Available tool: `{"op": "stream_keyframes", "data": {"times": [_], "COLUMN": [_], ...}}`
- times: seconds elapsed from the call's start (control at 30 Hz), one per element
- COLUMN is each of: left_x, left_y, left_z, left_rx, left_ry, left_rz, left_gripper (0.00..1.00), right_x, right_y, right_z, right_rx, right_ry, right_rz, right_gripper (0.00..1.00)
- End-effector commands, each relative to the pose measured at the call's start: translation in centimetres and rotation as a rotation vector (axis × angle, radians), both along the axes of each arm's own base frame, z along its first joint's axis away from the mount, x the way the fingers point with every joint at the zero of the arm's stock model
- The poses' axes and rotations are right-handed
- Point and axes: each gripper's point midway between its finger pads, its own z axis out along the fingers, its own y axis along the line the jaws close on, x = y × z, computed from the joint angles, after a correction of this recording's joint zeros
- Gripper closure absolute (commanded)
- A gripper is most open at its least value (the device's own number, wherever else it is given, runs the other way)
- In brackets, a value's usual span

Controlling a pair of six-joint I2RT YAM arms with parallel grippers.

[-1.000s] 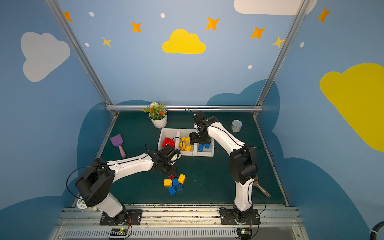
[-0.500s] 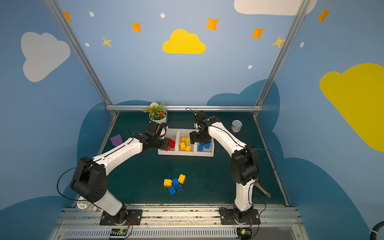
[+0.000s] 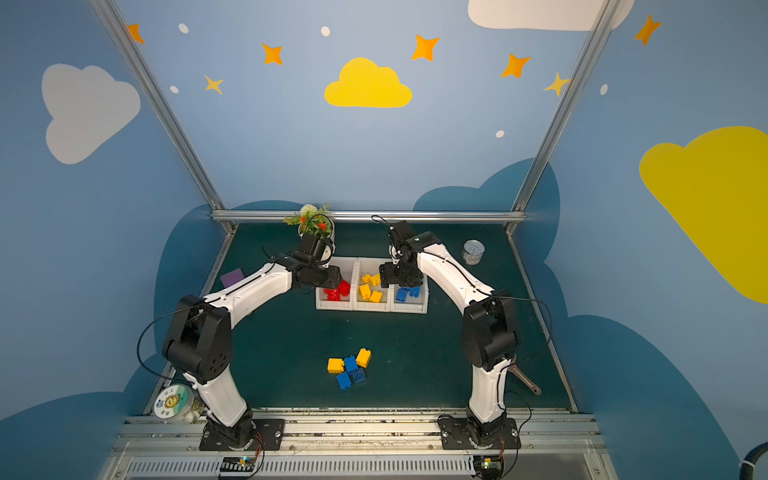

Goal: Sort the legos into containers by color
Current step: 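Carry the red brick into the plant-side compartment and release it with the left gripper, then grasp a yellow brick at the pile's edge with the right gripper while the left withdraws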

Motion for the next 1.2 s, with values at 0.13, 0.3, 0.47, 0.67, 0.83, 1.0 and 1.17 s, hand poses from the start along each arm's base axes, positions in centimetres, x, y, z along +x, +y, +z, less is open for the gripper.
{"op": "stream_keyframes", "data": {"times": [0.13, 0.3, 0.47, 0.67, 0.83, 1.0, 1.17], "left_x": [0.2, 0.2, 0.1, 0.1, 0.0, -0.3, -0.9], "left_y": [-0.3, -0.1, 0.3, 0.9, 1.8, 3.4, 5.7], "left_z": [1.0, 1.0, 1.6, 2.5, 3.4, 3.9, 4.3], "left_rx": [-0.02, -0.018, -0.018, -0.036, -0.031, -0.028, -0.022], "left_ry": [-0.017, -0.02, -0.032, -0.056, -0.077, -0.09, -0.101], "left_rz": [-0.003, 0.006, 0.025, 0.057, 0.079, 0.112, 0.159], "left_gripper": [0.34, 0.29, 0.28, 0.28, 0.28, 0.28, 0.27], "right_x": [-0.7, -0.8, -1.4, -2.8, -4.9, -7.9, -10.9], "right_y": [-0.7, -0.6, -0.5, -0.1, 1.3, 3.2, 5.3], "right_z": [1.3, 1.2, 0.9, 0.1, -0.8, -2.2, -3.3], "right_rx": [0.004, 0.007, 0.01, 0.017, 0.02, 0.006, 0.006], "right_ry": [-0.015, -0.01, 0.006, 0.031, 0.043, 0.077, 0.103], "right_rz": [-0.005, -0.004, 0.004, 0.042, 0.133, 0.234, 0.328], "right_gripper": [0.2, 0.2, 0.2, 0.2, 0.2, 0.2, 0.2]}}
